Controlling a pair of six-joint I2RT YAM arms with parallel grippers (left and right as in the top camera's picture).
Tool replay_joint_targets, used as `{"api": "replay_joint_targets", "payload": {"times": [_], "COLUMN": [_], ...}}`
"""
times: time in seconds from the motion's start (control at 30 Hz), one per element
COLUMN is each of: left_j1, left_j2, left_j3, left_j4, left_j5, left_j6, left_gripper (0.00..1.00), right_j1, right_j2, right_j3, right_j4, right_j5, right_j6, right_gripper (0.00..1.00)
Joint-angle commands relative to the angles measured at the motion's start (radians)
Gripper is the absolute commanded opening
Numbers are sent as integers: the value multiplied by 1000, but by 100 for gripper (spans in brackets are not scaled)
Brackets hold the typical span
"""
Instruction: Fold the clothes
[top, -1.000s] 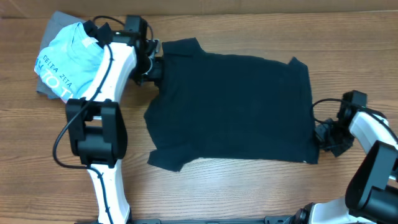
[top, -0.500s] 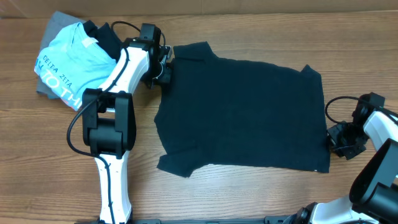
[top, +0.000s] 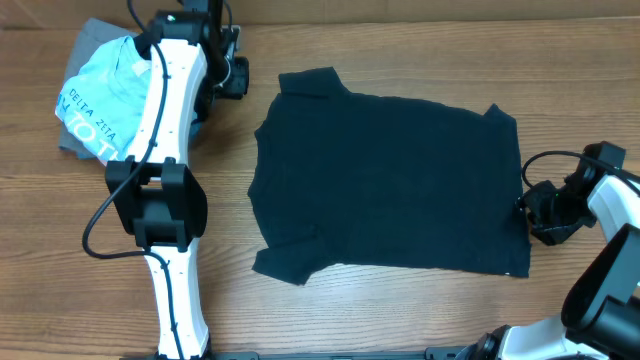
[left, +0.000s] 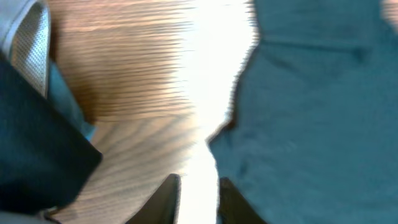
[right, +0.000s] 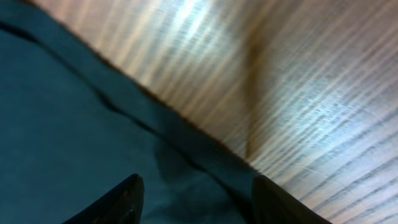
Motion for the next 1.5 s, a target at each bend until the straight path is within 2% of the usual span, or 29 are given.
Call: {"api": "replay_joint_targets", "payload": {"times": [0.0,0.07,0.27,0.57,0.8,0.87,0.97,1.07,1.17,1.33,1.43,1.47], "left_j1": [-49,-79,-151,-150,-112,-100,-91,-90,-84,-74,-74,-74], "left_j2": [-5,-2,-2,-1,13,15,14,14,14,13,13,13], "left_j3": [24,-10,-202,-468,-534,-534,-487,-377,-224,69,224,273], "left_j4": [-48,-60,14,378,596,668,738,718,632,335,121,52], "left_j5": [122,122,90,-53,-207,-201,-121,-94,-93,-77,-77,-78], "left_j6": [37,45,35,24,-41,-79,-90,-96,-96,-86,-25,-4], "left_gripper": [14,4,4,4,4,4,9,14,19,31,32,28], "right_j1": [2,2,2,3,3,4,5,5,6,6,2,0], "right_j2": [-80,-126,-269,-336,-335,-335,-330,-315,-294,-243,-221,-217], "right_j3": [47,55,67,67,65,65,64,55,23,-14,-44,-58], "right_j4": [-1,6,27,-2,-17,-20,-24,-29,-59,-175,-209,-207], "right_j5": [-45,-73,-274,-321,-322,-321,-315,-309,-286,-53,33,32], "right_j6": [-26,-52,-138,-138,-164,-171,-210,-209,-203,-73,-6,-4], "right_gripper": [59,59,58,58,58,58,59,59,59,59,59,59]}}
